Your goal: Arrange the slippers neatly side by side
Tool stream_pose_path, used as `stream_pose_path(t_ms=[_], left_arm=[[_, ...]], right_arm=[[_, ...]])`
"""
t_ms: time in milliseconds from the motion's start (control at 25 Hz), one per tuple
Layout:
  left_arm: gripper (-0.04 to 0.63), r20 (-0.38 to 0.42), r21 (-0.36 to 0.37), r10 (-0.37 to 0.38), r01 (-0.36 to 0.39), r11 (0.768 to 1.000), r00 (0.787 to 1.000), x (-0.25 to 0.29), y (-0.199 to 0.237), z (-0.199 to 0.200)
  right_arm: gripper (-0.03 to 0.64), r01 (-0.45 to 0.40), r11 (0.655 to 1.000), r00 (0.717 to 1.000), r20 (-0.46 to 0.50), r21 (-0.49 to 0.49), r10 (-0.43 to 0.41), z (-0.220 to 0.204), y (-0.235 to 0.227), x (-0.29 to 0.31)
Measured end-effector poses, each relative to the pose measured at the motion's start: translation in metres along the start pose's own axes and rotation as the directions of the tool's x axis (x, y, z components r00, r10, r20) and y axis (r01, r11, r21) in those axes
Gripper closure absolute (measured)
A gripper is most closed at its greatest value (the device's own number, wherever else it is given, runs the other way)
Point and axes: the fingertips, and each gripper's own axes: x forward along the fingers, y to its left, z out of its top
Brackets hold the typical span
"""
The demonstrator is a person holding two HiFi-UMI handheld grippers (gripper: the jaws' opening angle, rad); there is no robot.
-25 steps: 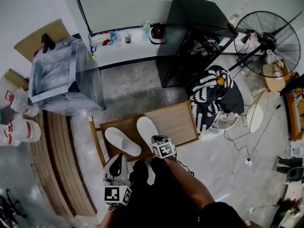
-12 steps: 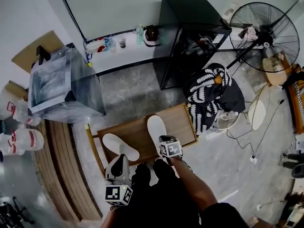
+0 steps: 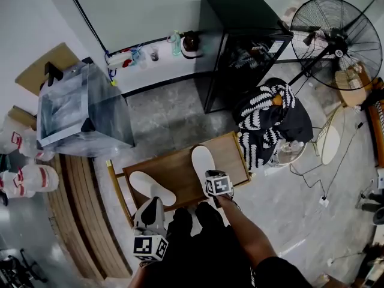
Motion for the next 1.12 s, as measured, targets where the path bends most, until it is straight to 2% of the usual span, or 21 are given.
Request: stream_pose_path(t_ms=[200, 680, 720, 800, 1120], left_arm=[[0.578, -0.010, 0.006, 0.014, -0.014, 1.000, 1.000, 0.002, 0.001, -0.002], [0.578, -0.029, -0.021, 0.045, -0.046, 0.999, 0.999, 0.004, 0.008, -0.009], [0.578, -0.027, -0.020, 0.046, -0.046, 0.999, 0.999, 0.003, 0.009, -0.010], [0.578, -0.026, -0.020, 0.046, -0.047, 0.999, 0.999, 0.003, 0.011, -0.011], [0.578, -0.007, -0.020, 0.043, -0.044, 0.999, 0.999, 0.000, 0.017, -0.009]], right_arm=[[0.592, 0.007, 0.999, 1.000, -0.022, 0.032, -0.006, -0.008, -0.008, 0.015], [0.591, 0.009, 1.000, 1.000, -0.024, 0.021, -0.009, -0.009, -0.007, 0.023], [0.585, 0.012, 1.000, 1.000, -0.021, 0.019, -0.012, -0.008, -0.007, 0.022], [0.522, 0.022, 1.000, 1.000, -0.016, 0.009, -0.022, -0.005, -0.006, 0.020], [0.502, 0.020, 0.999, 0.998, 0.057, -0.036, -0.018, 0.015, 0.010, -0.007]])
